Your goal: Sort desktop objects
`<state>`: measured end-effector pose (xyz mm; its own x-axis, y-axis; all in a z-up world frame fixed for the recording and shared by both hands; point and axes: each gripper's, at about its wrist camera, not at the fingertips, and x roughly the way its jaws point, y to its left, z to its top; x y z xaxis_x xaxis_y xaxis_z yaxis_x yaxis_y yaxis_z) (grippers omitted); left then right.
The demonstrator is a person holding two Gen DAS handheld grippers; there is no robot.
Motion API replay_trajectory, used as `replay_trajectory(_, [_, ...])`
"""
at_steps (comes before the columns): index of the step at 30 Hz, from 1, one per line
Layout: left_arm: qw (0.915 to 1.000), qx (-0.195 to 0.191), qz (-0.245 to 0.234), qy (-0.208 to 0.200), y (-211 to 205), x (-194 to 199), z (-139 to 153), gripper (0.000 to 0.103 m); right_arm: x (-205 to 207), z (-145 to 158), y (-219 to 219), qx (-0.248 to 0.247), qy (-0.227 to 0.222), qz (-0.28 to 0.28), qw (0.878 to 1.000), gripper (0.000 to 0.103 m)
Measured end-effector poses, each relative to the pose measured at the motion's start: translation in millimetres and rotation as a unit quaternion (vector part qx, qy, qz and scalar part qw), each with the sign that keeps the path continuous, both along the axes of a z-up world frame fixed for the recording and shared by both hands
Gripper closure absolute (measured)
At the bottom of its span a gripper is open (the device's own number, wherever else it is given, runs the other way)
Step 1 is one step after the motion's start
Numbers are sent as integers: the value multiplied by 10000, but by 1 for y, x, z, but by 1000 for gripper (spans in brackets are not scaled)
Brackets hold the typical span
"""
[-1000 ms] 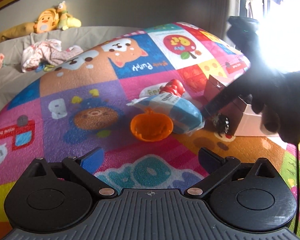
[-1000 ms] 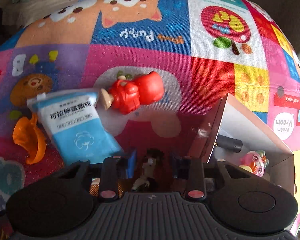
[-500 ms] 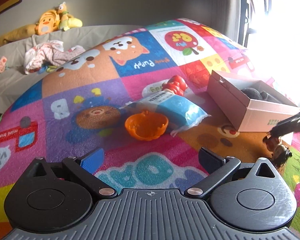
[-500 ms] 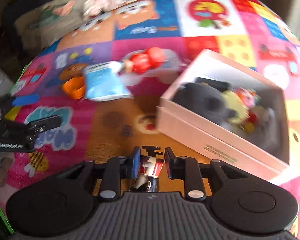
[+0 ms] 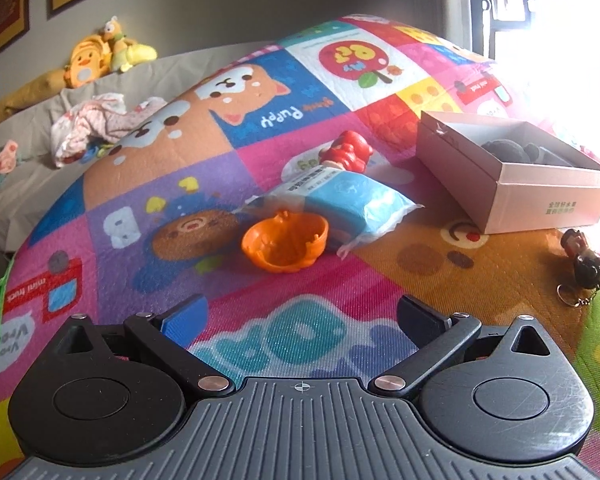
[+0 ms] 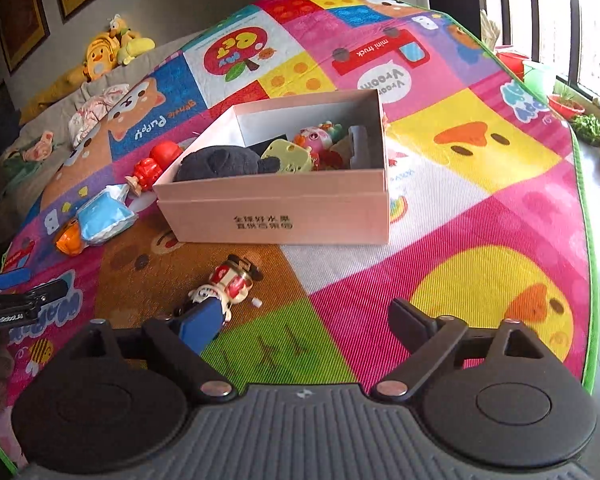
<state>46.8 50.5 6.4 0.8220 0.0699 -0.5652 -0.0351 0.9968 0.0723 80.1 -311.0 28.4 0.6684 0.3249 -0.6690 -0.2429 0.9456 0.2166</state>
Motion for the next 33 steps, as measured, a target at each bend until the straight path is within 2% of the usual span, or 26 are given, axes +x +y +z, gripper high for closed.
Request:
replay_trajectory(2, [10000, -24, -11, -30, 2, 4, 2, 0, -13, -9, 4, -76, -39, 21, 10000, 4])
replay_trajectory(6, [9998, 161, 105, -43, 8, 26, 2, 0, -31, -22, 17, -593, -306, 229, 9975, 0])
replay_trajectory(11, [9997, -86, 162, 159, 19, 59, 3, 2, -33, -23, 21, -591, -318, 411, 9969, 0])
replay_trajectory(14, [9995, -46, 100, 279, 17, 68, 1, 29, -33, -25, 21, -571, -269, 413, 9972, 0])
replay_trajectory(16, [9994, -33, 90, 322, 16, 68, -1, 34, -33, -25, 21, -580, -275, 414, 9971, 0])
replay_trajectory(17, [9994, -19, 97, 330, 16, 67, -2, 41, -33, -25, 22, -581, -275, 414, 9971, 0])
replay_trajectory(20, [9996, -88, 55, 271, 14, 56, 0, 45, -32, -26, 21, -585, -274, 424, 9970, 0])
replay_trajectory(21, [9996, -123, -2, 247, 12, 51, 1, 51, -33, -26, 22, -584, -274, 420, 9970, 0])
replay_trajectory(29, [9932, -500, -997, 336, -27, -9, 4, 50, -32, -27, 27, -809, -254, 464, 9953, 0])
replay_trajectory(31, [9908, -578, -1149, 429, -35, -16, -1, 40, -31, -28, 30, -900, -246, 473, 9945, 0])
replay_trajectory(33, [9908, -522, -1176, 424, -41, -20, -5, 21, -31, -28, 31, -933, -236, 468, 9943, 0])
